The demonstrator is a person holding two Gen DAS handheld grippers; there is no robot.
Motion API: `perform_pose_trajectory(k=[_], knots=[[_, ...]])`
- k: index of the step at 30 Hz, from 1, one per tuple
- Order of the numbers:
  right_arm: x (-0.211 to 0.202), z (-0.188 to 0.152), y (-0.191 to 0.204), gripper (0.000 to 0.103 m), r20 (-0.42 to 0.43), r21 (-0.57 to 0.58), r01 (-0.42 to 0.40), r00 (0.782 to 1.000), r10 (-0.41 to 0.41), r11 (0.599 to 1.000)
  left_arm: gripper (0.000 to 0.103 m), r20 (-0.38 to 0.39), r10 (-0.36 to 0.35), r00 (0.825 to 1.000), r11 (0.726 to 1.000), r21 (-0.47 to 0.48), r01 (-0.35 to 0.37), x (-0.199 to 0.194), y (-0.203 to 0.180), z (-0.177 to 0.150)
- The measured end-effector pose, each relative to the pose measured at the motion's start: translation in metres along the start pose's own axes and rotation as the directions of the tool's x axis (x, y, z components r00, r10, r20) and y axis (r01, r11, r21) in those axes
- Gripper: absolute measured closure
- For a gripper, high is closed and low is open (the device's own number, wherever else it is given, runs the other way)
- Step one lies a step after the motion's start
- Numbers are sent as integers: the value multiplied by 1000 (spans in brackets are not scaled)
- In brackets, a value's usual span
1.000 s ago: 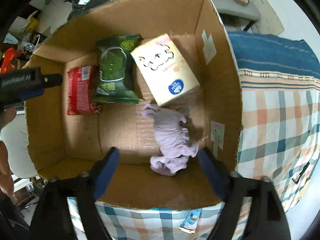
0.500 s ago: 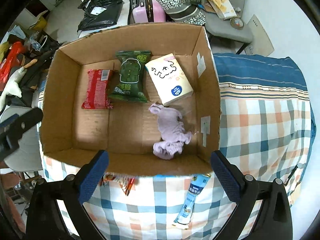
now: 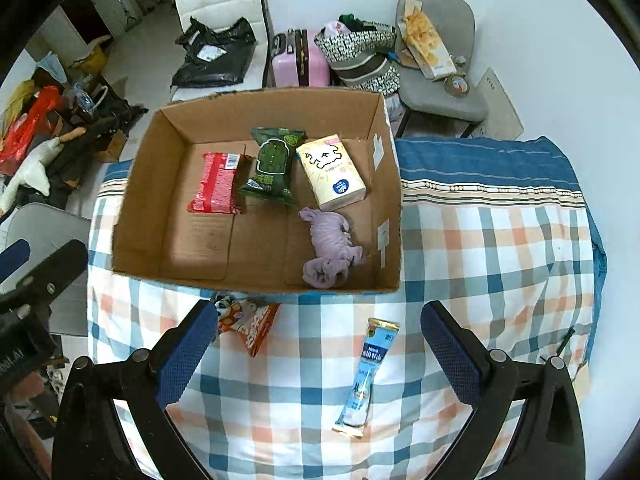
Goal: Organize soft objects
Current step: 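Withdraw both tools from the box toward the last two items, then grasp orange cartoon snack bag with left tool while right tool grasps blue tube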
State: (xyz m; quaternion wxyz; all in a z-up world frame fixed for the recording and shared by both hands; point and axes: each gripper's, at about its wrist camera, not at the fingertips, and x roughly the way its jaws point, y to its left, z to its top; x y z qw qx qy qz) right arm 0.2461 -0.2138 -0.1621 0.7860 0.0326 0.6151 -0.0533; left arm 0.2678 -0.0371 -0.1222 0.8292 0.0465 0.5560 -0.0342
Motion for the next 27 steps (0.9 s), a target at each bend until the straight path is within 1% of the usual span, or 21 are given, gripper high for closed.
perform_pose_trajectory(k=[3,9,13,15,17,18,20,22,23,25,26,27], knots=[[-17,-9,-2,0,17,-2,-12,1000,12,1000,5,13,0,1000,1000,-2,0,-14,-3,-10],[-39,-28,-5,0,27,-1,-47,999,47,999,5,35,-10,999,1000,-9,10,-37,-6,-26],[-46,-39,-10,0,25,7,-72,997,71,997,5,45,-17,999,1000,-13,18,-48,-7,-35],[-47,-44,-16,0,18,20,-91,996,90,996,5,49,-10,999,1000,-15,11,-51,-8,-40],[-43,-51,-26,0,6,42,-102,995,102,994,5,31,-21,999,999,-24,21,-49,-8,-44],[-39,-54,-33,0,-4,55,-101,995,101,993,5,22,-29,999,999,-27,29,-47,-7,-47],[-24,-62,-49,0,-41,89,-93,994,97,992,5,-22,-36,999,998,-44,35,-35,-5,-54],[2,-71,-69,0,-87,128,-60,994,71,990,5,-75,-49,996,997,-56,45,-16,-5,-62],[18,-76,-79,0,-118,151,-50,991,68,987,5,-108,-49,993,997,-61,43,-3,-7,-66],[46,-87,-94,0,-167,195,-49,982,83,980,5,-150,-43,988,998,-50,36,19,-13,-75],[63,-92,-102,0,-195,218,-51,976,94,975,5,-181,-36,983,999,-43,28,33,-17,-78],[81,-98,-108,0,-226,245,-58,967,115,968,5,-218,-46,975,999,-35,39,51,-23,-81]])
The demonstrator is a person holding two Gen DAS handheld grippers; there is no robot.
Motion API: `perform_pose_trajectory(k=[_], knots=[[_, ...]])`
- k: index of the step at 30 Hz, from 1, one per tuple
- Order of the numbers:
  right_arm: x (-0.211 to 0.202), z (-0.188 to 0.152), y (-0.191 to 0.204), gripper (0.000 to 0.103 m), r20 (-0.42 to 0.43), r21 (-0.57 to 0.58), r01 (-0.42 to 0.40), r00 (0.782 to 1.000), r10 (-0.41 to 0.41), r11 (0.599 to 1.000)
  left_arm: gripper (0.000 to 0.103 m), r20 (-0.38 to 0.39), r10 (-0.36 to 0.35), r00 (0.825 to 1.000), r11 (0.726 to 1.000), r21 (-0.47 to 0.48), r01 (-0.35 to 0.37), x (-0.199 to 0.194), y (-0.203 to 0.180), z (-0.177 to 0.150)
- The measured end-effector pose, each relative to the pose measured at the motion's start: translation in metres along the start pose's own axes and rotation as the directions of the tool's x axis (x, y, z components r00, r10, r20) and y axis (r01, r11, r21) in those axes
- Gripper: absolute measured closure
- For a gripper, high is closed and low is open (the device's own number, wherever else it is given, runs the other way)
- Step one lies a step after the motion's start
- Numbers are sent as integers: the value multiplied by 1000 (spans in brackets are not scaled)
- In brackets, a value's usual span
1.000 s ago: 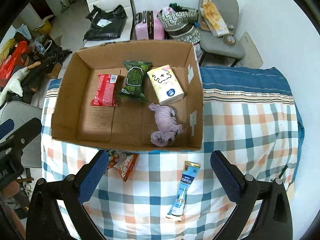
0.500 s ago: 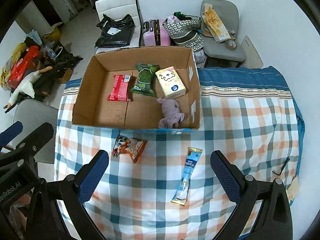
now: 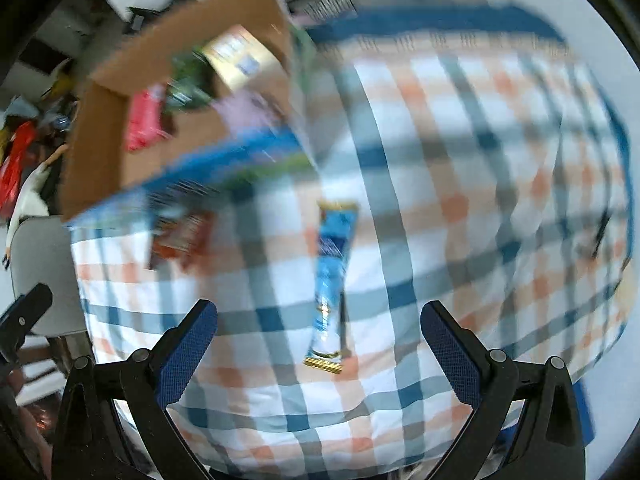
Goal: Organize soft objects
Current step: 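Grasp orange cartoon snack bag with left tool while right tool grasps blue tube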
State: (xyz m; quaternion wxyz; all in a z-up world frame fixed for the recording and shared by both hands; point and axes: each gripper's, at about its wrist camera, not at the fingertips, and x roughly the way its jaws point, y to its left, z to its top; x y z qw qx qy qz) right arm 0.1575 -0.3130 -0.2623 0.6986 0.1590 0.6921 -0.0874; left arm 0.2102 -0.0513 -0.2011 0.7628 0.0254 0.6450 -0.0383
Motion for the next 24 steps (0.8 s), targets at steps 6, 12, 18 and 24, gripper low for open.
perform_pose_trajectory(k=[6,12,18,24], knots=[[70,1,-15,3,-112,59,-68,991,75,996,5,-135,17,991,996,92,-4,79,-34,16],[106,5,-13,20,-184,95,-79,978,95,992,5,-232,84,969,982,184,-41,137,-60,31],[127,0,-11,37,-234,103,-80,967,102,991,16,-257,82,963,978,205,-29,162,-72,30],[129,-12,0,76,-256,55,-43,965,56,998,48,-207,81,975,979,201,-39,148,-72,16]])
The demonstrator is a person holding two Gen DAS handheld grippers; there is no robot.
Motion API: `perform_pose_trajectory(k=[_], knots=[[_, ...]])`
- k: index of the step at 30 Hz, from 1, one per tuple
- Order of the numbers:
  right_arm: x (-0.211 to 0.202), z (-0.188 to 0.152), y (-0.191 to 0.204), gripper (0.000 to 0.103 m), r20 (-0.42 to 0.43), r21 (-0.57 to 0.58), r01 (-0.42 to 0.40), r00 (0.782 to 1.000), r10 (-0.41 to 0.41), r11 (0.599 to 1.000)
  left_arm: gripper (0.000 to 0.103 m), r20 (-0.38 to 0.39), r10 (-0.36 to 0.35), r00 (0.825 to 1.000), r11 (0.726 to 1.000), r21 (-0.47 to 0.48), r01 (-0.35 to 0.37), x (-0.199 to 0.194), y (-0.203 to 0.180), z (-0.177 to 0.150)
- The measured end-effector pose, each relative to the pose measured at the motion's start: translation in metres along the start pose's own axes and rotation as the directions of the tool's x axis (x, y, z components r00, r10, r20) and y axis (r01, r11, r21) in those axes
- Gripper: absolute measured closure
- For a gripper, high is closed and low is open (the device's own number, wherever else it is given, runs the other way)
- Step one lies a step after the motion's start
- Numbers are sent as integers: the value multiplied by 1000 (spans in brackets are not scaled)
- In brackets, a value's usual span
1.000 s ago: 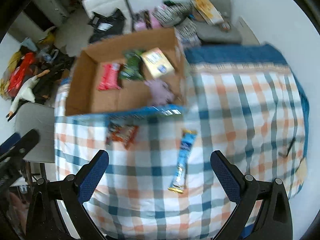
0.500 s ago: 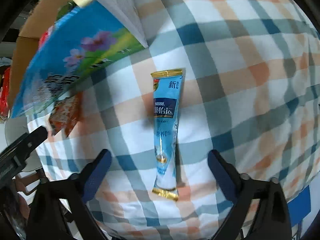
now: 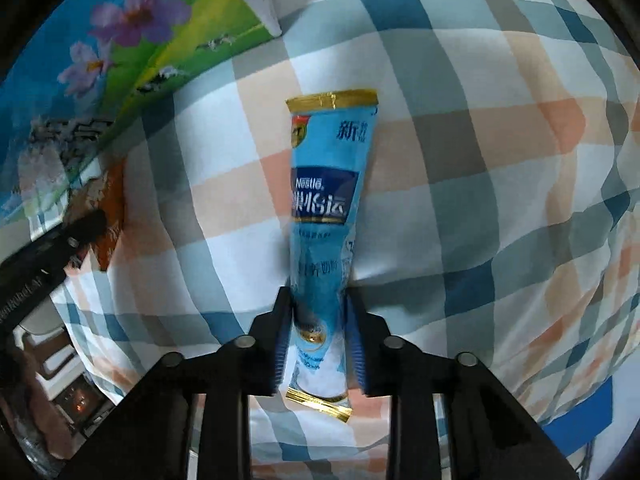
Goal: Organize soft objects
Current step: 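Grasp orange cartoon snack bag with left tool while right tool grasps blue tube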
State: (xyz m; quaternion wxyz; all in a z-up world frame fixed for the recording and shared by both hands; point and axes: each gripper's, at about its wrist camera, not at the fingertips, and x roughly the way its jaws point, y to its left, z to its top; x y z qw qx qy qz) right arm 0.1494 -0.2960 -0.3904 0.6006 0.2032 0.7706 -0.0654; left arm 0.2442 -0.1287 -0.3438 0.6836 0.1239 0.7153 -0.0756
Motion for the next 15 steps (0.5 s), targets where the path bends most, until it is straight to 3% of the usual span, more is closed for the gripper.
perform_pose_trajectory(k=[1,7,15], knots=[[0,-3,2,78,1,-5,5,1000,-5,1000,52,-2,-11,1000,1000,-10,11,-2,1,-3],[-7,-21,17,83,9,-42,-4,1000,4,999,53,-5,-20,1000,997,-70,19,-1,13,-33],[-34,-46,37,85,32,-102,-81,996,85,991,56,37,-107,994,979,-169,112,-24,46,-83]])
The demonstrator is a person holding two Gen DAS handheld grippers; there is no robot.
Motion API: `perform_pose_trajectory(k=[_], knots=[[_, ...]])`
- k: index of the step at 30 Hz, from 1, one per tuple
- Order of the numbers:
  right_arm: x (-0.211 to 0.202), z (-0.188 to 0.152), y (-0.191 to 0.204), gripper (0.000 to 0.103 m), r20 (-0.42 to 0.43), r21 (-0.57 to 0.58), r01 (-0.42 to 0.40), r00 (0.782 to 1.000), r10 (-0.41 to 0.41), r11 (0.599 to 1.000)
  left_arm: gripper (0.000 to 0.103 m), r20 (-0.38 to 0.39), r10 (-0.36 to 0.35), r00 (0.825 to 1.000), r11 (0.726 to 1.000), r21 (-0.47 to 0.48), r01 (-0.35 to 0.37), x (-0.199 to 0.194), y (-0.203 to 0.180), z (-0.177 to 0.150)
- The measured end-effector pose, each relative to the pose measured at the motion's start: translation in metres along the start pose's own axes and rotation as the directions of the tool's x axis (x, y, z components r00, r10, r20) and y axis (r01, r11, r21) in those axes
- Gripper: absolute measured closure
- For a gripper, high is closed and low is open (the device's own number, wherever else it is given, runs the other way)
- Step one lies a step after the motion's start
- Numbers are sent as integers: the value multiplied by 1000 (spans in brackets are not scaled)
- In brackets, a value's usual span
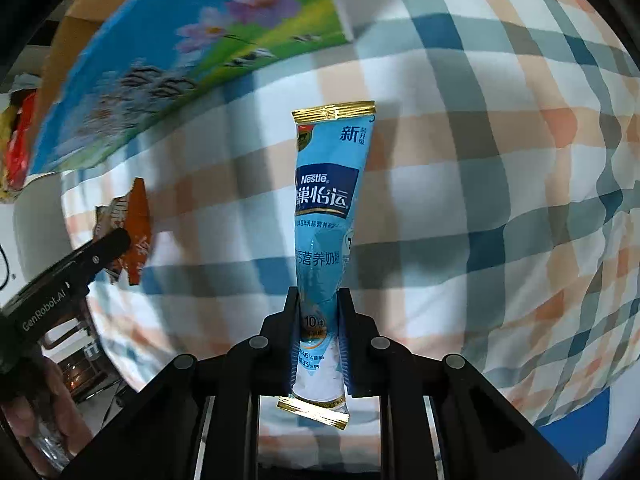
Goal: Organize soft objects
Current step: 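Grasp orange cartoon snack bag with left tool while right tool grasps blue tube, then release snack bag into box with left tool while right tool drops tube inside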
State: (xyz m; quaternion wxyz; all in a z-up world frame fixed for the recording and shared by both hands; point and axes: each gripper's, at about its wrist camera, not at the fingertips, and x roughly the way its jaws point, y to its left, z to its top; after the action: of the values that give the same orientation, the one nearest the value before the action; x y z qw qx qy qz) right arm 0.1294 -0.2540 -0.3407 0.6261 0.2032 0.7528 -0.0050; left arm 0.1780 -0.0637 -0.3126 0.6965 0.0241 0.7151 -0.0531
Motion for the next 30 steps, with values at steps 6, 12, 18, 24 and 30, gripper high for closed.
perform_pose_trajectory(k=[6,12,18,24,30], knots=[[-39,-8,32,85,45,-78,-71,996,75,994,57,83,-60,995,998,-7,61,-52,12,-12],[-108,4,71,85,127,-170,-119,982,142,978,57,177,-129,976,992,16,129,-125,15,17],[-168,51,93,85,210,-212,-118,964,163,970,57,278,-101,955,995,46,91,-175,15,71],[-182,113,112,85,249,-188,-80,960,126,979,57,277,-19,961,999,44,7,-172,19,128],[-158,167,116,85,226,-114,-86,968,110,990,57,170,62,983,996,54,-72,-120,25,173]])
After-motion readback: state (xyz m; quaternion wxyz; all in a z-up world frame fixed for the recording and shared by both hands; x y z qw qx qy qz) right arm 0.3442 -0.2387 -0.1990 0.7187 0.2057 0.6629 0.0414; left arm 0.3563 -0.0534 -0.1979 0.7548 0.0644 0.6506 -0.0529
